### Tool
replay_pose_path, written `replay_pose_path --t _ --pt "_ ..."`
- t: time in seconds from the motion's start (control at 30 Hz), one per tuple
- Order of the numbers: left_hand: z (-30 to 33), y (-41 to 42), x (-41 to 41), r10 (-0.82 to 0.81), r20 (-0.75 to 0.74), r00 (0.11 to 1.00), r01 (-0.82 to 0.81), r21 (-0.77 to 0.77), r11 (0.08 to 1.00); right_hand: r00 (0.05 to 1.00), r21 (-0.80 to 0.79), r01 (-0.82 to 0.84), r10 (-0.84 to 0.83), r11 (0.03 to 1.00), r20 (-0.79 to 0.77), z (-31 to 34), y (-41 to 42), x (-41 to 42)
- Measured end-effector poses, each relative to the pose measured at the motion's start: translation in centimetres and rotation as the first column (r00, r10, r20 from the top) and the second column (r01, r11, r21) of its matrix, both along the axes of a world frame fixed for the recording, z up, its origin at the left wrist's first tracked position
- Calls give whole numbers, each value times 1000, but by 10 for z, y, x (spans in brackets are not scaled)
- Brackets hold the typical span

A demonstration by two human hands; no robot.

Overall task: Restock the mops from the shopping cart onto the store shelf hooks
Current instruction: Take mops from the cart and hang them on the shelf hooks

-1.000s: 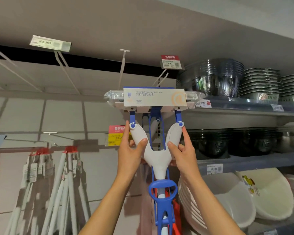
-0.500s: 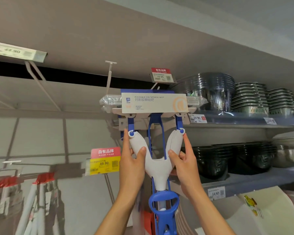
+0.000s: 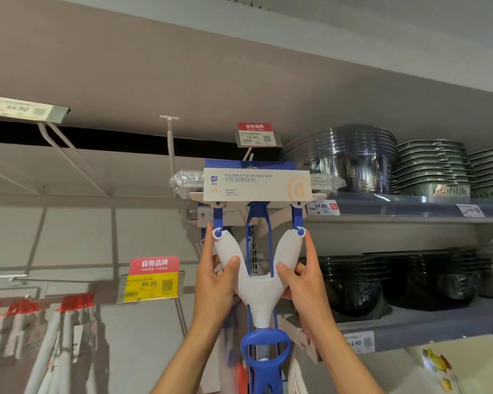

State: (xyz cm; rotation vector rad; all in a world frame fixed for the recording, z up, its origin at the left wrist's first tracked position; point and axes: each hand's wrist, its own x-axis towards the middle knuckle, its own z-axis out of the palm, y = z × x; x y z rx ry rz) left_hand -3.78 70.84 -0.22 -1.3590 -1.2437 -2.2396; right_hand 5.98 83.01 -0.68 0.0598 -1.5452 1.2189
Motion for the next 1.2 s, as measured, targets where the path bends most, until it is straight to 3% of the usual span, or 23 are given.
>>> replay_pose_path --t 0.63,1.2 --pt "19 6 3 128 -16 992 -128 20 992 996 56 -83 84 995 -11 21 16 -4" --pt "32 17 -13 40 67 997 -38 -35 999 998 -26 -61 61 998 -2 27 27 -19"
